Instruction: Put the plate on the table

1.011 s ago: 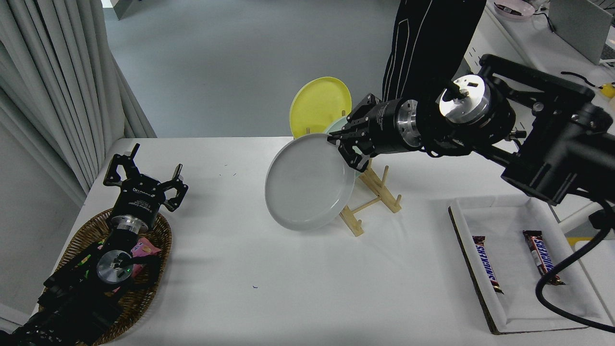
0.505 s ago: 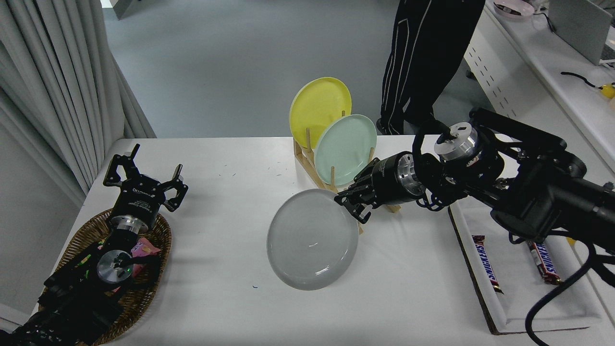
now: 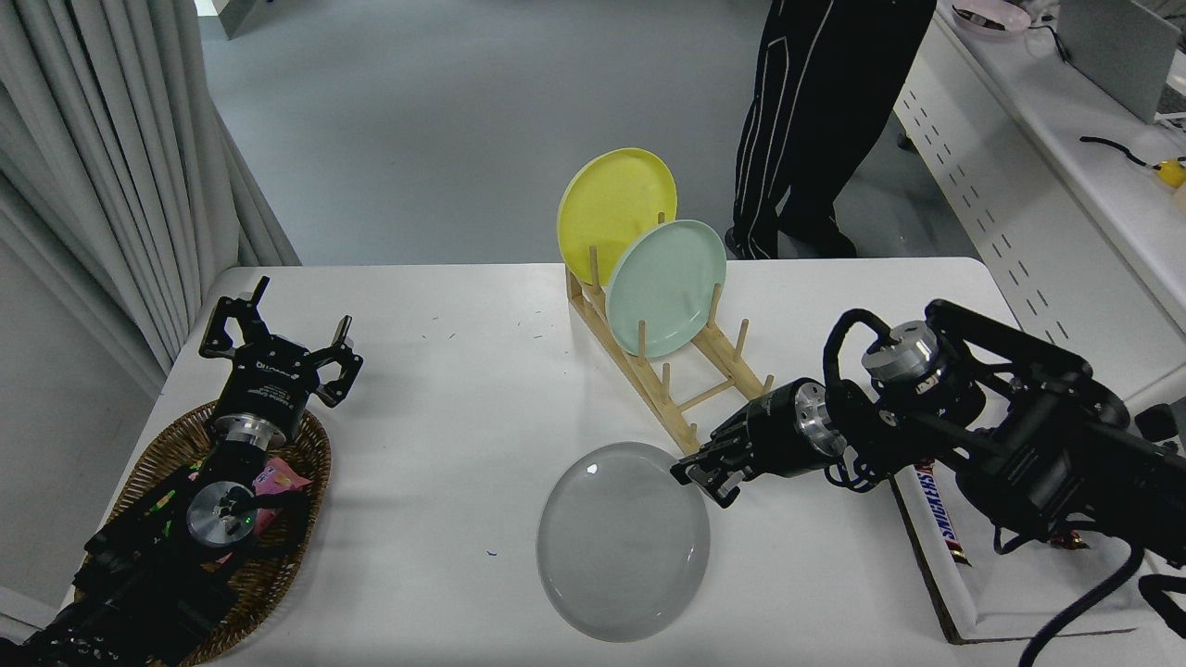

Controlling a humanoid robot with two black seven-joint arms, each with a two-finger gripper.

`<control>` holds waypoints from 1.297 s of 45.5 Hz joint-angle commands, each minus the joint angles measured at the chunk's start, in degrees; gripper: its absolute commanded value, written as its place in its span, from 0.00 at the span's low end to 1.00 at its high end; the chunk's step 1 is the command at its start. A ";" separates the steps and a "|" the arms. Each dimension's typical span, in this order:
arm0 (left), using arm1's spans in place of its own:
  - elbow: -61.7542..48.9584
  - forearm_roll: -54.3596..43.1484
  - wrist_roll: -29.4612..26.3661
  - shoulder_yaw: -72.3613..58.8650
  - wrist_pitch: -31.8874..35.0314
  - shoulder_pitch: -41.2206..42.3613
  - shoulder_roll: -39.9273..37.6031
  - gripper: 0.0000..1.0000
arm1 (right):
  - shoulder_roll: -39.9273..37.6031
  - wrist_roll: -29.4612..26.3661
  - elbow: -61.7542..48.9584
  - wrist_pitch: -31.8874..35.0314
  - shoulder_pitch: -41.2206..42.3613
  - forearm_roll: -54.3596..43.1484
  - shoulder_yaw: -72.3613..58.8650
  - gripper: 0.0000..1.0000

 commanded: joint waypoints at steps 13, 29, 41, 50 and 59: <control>0.00 0.03 -0.01 0.00 0.00 0.00 0.00 1.00 | 2.82 -0.33 -7.57 2.72 -2.83 -1.54 0.78 0.00; 0.00 0.03 -0.01 0.00 0.00 0.00 0.00 1.00 | 4.13 -0.42 -9.33 3.60 -3.01 -1.54 -0.01 0.00; 0.00 0.03 -0.01 0.00 0.00 0.00 0.00 1.00 | 5.37 -0.50 -9.42 3.68 -3.36 -2.59 -0.19 0.00; 0.00 -0.06 -0.01 0.00 0.00 0.00 0.00 1.00 | 5.45 -0.50 -9.51 3.68 -3.45 -2.86 0.07 0.00; 0.00 0.03 -0.01 0.00 0.00 0.00 0.00 1.00 | 5.45 -0.42 -9.68 3.95 -3.54 -3.12 0.25 0.00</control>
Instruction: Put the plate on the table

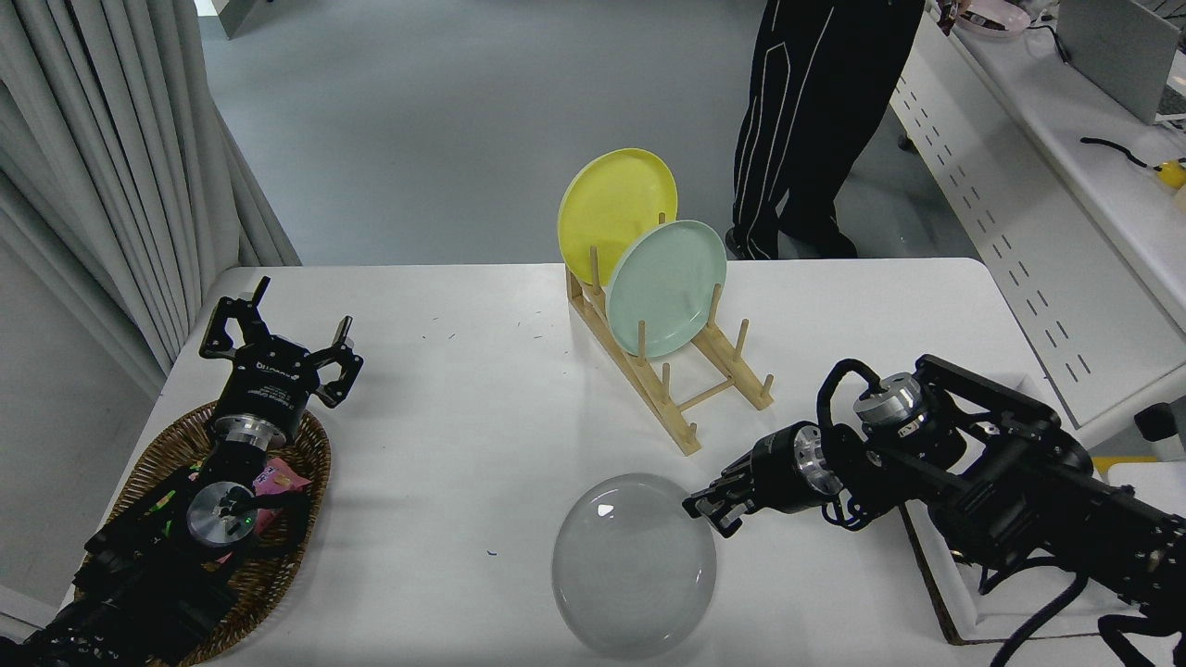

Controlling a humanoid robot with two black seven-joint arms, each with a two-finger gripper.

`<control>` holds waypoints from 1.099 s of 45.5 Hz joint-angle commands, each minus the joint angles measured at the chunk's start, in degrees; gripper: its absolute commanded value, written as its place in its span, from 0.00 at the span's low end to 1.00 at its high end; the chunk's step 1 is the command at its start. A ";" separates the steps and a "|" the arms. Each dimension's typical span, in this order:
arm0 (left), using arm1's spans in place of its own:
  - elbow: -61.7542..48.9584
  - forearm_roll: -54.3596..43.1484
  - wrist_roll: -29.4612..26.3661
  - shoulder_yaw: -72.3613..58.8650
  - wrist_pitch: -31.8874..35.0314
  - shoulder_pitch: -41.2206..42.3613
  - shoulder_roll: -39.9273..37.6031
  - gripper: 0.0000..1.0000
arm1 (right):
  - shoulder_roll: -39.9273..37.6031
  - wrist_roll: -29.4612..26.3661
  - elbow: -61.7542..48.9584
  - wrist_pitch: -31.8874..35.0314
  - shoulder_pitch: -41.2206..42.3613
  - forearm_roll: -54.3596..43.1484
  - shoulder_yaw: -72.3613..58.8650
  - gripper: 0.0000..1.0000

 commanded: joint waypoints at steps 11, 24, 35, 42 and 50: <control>-0.01 0.03 -0.01 0.00 0.00 0.00 0.00 1.00 | 0.35 -0.01 -1.10 0.42 -0.06 -0.90 0.50 0.00; -0.01 -0.05 -0.01 0.00 0.00 0.00 0.00 1.00 | 0.44 -0.01 -2.42 0.69 -0.06 -0.90 0.06 0.00; -0.01 0.03 -0.01 0.00 0.00 0.00 0.00 1.00 | 0.53 -0.27 -2.60 -0.89 0.02 -0.55 -0.21 0.00; -0.01 0.03 -0.01 0.00 0.00 0.00 0.00 1.00 | 0.53 -2.21 -2.51 -2.83 0.11 -0.55 -0.12 0.00; -0.01 0.03 -0.01 0.00 0.00 0.00 0.00 1.00 | 0.53 -3.26 -2.51 -3.80 0.29 -0.37 -0.03 0.00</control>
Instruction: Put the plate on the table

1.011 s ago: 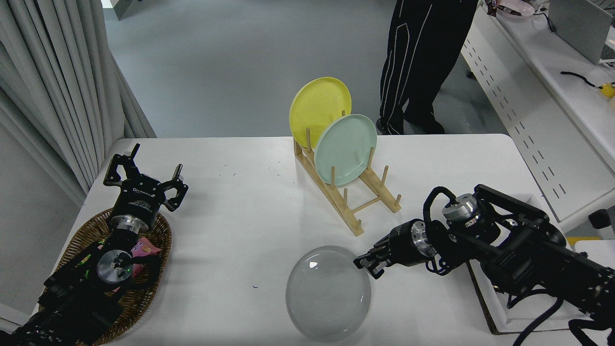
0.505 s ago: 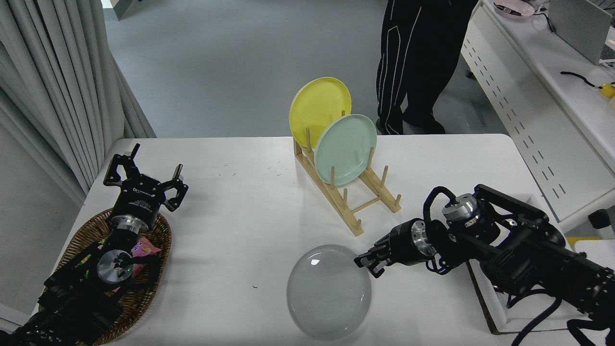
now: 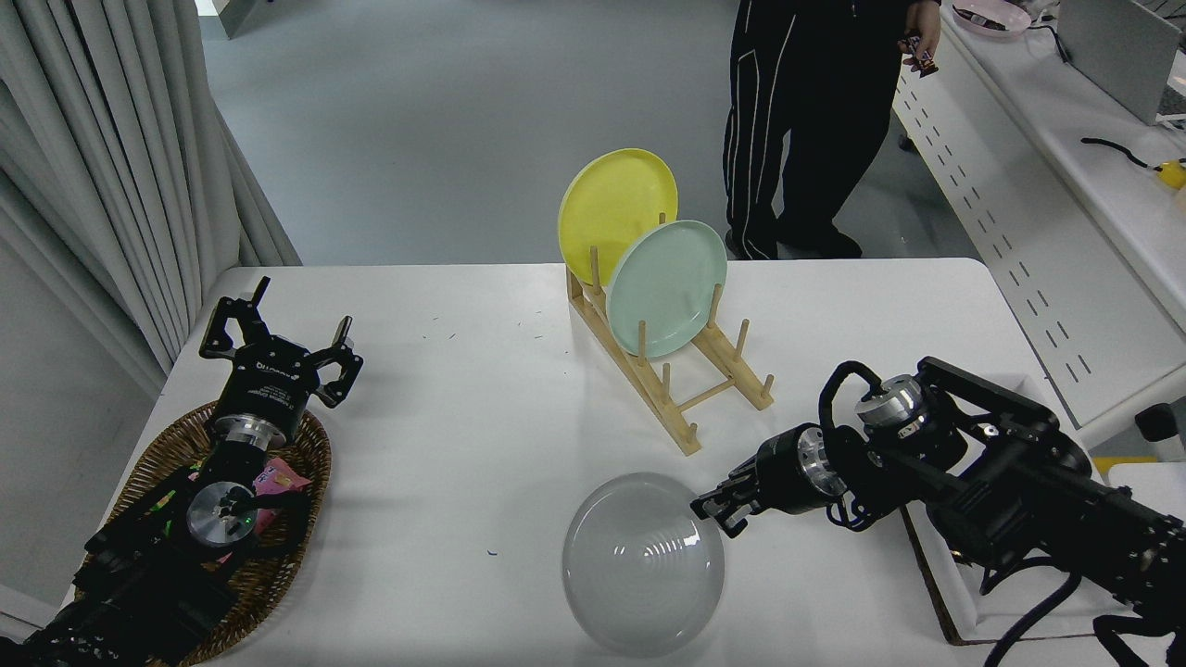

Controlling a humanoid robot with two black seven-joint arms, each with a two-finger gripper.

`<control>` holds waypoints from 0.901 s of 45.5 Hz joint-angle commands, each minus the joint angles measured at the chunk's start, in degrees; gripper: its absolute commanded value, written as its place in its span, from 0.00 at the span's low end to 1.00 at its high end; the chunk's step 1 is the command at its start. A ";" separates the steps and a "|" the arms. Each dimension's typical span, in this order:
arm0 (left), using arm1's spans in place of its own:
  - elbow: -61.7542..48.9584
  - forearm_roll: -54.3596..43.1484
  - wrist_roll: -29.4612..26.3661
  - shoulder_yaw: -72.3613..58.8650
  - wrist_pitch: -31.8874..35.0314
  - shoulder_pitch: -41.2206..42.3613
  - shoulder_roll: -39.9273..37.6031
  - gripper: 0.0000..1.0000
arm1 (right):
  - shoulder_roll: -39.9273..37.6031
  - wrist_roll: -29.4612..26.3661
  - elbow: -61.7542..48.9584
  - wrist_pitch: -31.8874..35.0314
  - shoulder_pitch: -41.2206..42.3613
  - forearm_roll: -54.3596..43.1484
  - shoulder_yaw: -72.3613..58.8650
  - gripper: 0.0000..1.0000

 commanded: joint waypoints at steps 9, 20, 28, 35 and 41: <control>0.00 0.01 -0.01 0.00 0.00 0.00 0.00 1.00 | 0.02 -1.45 -0.15 -1.49 0.31 0.23 0.40 0.00; 0.00 0.01 -0.01 0.00 0.00 0.00 0.00 1.00 | 0.19 -1.45 -0.33 -1.49 0.23 -0.13 0.84 0.00; 0.00 0.01 -0.01 0.00 0.00 0.00 0.00 1.00 | 0.63 -1.45 -2.08 -1.49 0.23 -0.39 0.76 0.00; 0.00 -0.08 -0.01 0.00 0.00 0.00 0.00 1.00 | 0.89 -1.28 -2.44 -1.49 0.23 -1.44 0.93 0.00; 0.00 -0.08 -0.01 0.00 0.00 0.00 0.00 1.00 | 0.89 -1.28 -2.61 -1.40 0.23 -1.53 0.93 0.00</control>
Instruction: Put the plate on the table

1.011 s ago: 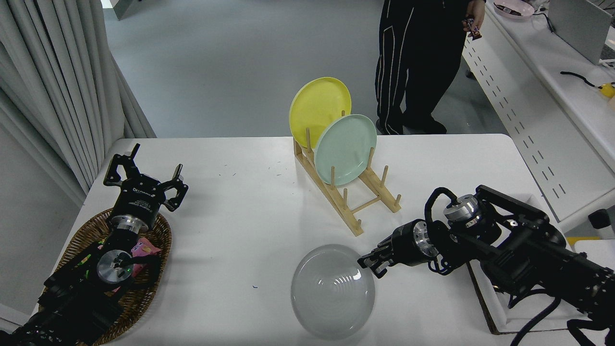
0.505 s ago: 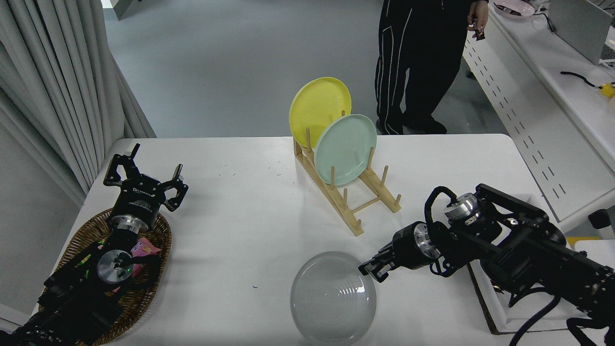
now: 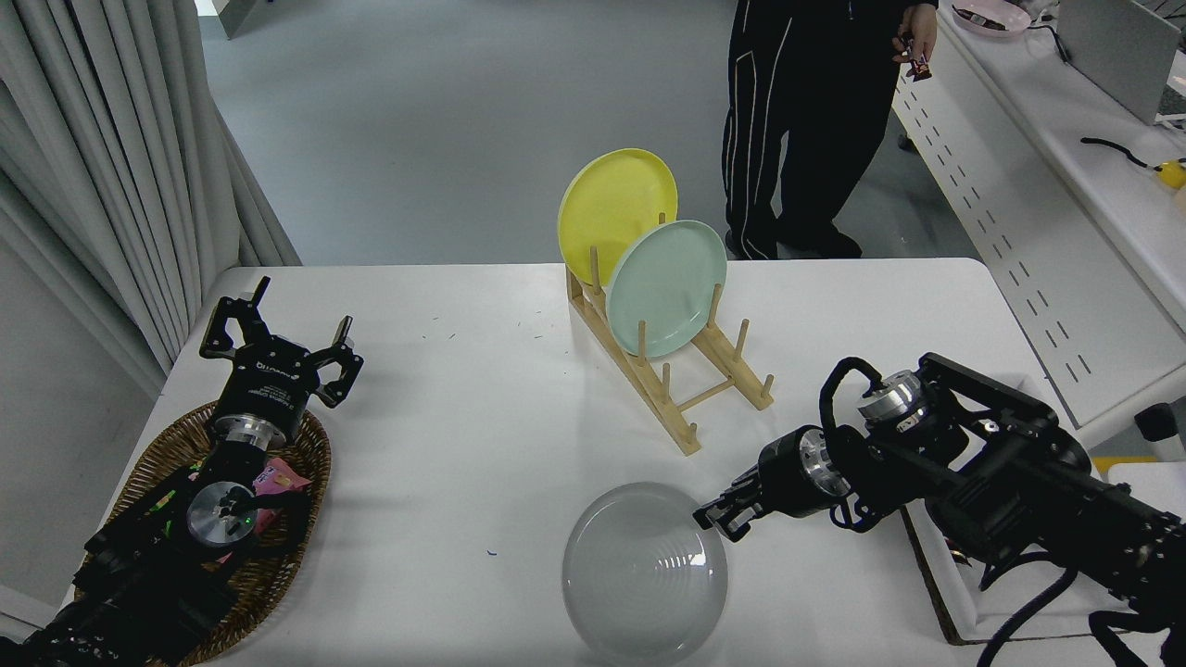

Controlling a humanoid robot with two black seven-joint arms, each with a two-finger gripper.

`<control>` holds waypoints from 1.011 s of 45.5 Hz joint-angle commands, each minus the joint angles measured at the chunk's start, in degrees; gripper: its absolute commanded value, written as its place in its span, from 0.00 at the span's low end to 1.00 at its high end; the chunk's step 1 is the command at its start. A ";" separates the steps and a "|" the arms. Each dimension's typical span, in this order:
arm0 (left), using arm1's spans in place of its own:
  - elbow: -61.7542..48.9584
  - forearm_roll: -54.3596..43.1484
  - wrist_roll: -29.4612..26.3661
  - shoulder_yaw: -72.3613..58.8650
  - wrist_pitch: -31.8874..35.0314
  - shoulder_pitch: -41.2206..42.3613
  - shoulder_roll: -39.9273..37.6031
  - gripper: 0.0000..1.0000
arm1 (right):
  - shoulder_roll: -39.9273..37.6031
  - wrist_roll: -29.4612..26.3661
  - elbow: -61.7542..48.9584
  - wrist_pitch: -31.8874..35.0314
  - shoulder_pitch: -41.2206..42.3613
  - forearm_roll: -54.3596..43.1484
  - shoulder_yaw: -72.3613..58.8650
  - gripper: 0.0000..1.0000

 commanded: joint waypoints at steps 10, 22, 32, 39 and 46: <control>0.00 0.01 -0.01 0.00 0.00 0.00 0.00 1.00 | 0.56 0.04 -0.66 0.86 -0.09 -0.59 0.97 0.30; 0.00 0.01 -0.01 0.00 0.00 0.00 0.00 1.00 | 0.56 0.13 -0.57 3.49 -0.26 -1.03 2.02 1.00; 0.00 0.01 -0.01 0.00 0.00 0.00 0.00 1.00 | 0.48 0.13 3.91 16.48 -0.08 -2.26 2.02 1.00; 0.00 -0.08 -0.01 0.00 0.00 0.00 0.00 1.00 | 0.65 0.22 5.58 38.44 -0.26 -4.80 1.59 1.00; 0.00 0.01 -0.01 0.00 0.00 0.00 0.00 1.00 | 1.18 0.83 7.78 44.63 -1.75 -12.09 2.46 1.00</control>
